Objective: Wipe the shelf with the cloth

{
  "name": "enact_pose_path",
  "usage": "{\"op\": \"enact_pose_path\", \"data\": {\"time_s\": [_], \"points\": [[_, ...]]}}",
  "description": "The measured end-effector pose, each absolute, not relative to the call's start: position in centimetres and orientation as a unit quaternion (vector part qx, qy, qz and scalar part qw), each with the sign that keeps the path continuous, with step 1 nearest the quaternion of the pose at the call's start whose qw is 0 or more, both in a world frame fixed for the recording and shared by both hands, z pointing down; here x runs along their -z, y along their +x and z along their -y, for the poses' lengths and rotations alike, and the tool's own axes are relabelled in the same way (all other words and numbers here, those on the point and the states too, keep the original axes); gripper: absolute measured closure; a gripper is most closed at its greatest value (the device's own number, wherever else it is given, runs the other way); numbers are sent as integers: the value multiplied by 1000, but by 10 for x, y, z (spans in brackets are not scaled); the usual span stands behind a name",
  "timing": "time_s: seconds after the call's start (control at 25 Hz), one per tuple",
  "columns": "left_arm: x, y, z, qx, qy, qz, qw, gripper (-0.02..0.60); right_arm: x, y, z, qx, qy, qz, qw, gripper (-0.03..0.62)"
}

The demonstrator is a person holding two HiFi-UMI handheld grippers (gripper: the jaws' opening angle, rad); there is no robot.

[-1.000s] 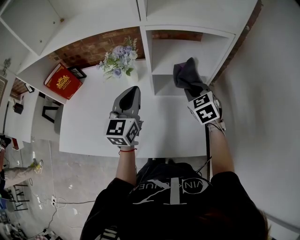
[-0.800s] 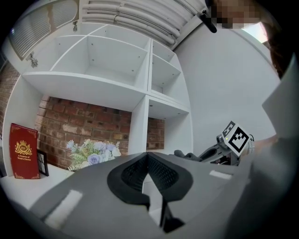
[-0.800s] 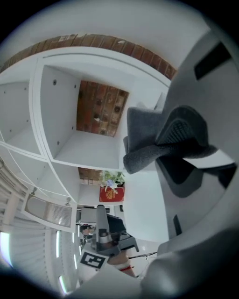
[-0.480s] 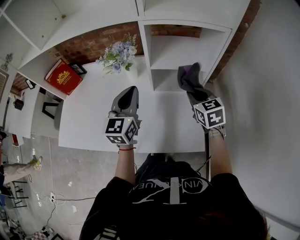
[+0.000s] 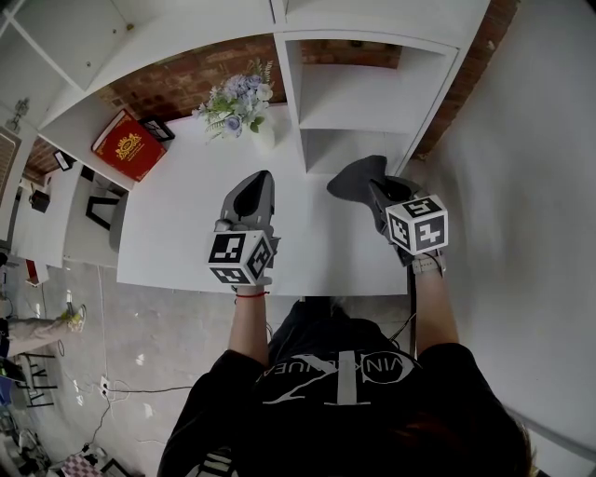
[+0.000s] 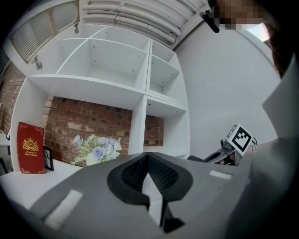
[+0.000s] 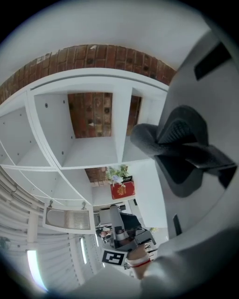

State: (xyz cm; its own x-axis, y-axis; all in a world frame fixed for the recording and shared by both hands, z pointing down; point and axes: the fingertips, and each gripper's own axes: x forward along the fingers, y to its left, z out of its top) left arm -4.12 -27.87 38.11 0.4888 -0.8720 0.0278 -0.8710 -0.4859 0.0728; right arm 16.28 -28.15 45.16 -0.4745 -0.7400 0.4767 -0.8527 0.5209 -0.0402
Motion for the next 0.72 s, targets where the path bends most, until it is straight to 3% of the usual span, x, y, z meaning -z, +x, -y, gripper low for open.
{"op": "enact_pose_path", "data": {"time_s": [0.72], "points": [[-382,-45,273,6,860,509,41,571,-426,166,275,-134,482,854,146,536]]}}
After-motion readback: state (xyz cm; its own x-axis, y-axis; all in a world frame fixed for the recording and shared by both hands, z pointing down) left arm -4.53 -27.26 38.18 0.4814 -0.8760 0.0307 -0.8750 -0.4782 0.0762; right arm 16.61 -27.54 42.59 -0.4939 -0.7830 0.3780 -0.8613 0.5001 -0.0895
